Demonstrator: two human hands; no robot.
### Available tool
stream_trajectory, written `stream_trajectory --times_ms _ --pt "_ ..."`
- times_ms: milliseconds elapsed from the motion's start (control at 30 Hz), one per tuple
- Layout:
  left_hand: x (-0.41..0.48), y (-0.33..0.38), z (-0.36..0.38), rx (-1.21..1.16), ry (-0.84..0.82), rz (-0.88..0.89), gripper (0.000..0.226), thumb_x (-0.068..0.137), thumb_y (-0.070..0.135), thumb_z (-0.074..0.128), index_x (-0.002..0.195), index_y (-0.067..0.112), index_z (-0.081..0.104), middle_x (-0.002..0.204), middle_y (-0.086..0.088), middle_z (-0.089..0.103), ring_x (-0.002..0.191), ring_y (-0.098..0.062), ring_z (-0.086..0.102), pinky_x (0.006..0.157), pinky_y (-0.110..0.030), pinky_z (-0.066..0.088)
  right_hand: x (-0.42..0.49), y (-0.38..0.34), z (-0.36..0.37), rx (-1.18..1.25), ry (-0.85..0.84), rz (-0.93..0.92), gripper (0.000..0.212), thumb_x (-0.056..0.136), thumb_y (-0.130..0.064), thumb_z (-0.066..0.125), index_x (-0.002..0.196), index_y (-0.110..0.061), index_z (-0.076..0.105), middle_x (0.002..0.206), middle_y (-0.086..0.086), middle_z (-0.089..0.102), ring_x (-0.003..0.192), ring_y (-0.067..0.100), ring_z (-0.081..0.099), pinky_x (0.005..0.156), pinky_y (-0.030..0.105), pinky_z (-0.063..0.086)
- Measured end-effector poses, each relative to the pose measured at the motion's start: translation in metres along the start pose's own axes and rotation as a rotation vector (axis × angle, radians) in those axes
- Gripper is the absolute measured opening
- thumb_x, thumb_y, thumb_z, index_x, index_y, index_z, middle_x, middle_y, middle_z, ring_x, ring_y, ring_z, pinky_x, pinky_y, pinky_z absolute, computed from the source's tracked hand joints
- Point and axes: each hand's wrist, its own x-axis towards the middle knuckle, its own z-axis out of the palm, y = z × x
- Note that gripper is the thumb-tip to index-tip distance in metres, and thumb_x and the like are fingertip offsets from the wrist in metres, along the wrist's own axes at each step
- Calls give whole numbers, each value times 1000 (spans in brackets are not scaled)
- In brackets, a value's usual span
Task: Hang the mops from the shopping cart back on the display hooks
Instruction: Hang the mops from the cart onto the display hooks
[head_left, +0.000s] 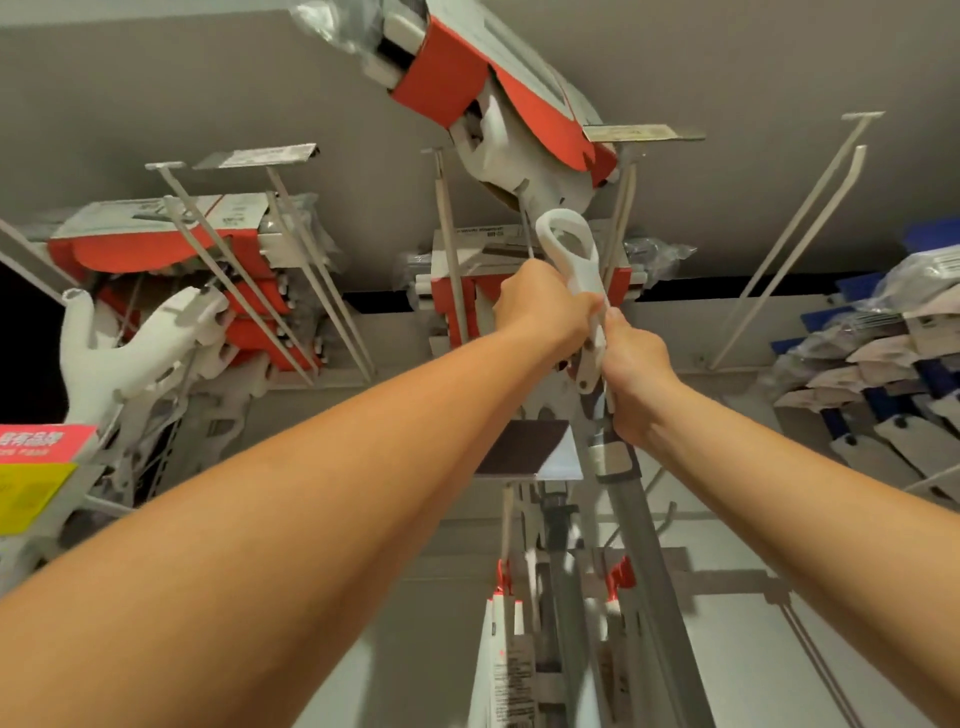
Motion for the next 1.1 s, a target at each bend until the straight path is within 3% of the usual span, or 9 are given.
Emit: stream_trajectory --times_ms 133,300,467,600,833,1000,1100 --pt "10 2 6 -54 -48 -83 32 77 22 77 100 2 67 91 -16 69 80 -31 70 72 -41 60 6 -2 1 -60 68 -11 51 100 -47 32 124 -9 57 109 15 65 100 33 62 93 49 50" --pt "13 -3 11 -69 -69 -77 32 79 22 76 104 4 65 97 -15 69 84 -31 69 76 -41 60 14 5 7 -143 145 -47 55 101 -45 26 127 -6 54 122 19 60 112 35 57 98 46 46" --pt "11 -7 10 -69 -74 -23 22 84 20 72 98 4 67 95 -14 68 85 -28 67 78 -38 58 18 9 11 -159 217 -82 53 101 -42 27 121 -2 56 119 21 59 107 36 57 87 43 45" --pt "9 -8 10 -75 -83 -28 27 84 21 71 103 3 66 96 -14 69 88 -28 68 80 -40 58 19 11 15 -168 236 -96 53 100 -44 26 121 -3 54 120 22 59 103 34 56 83 42 44" --pt "5 0 6 -232 -145 -64 39 90 26 63 124 12 51 118 -12 61 102 -30 62 87 -47 55 12 6 14 -199 319 -148 51 102 -43 25 116 -5 57 108 16 62 100 31 59 86 42 48" --pt "8 -1 2 -326 -153 -77 37 93 28 60 125 12 53 117 -13 63 103 -30 63 92 -47 53 7 -2 4 -197 154 -122 55 99 -51 32 120 -6 56 104 14 64 78 22 56 59 30 43" --pt "7 -1 0 -350 -154 -88 35 91 27 63 123 11 57 114 -12 66 101 -28 64 94 -43 52 4 -5 -5 -75 13 -50 63 90 -64 45 112 -9 64 90 12 73 78 25 69 73 41 59"
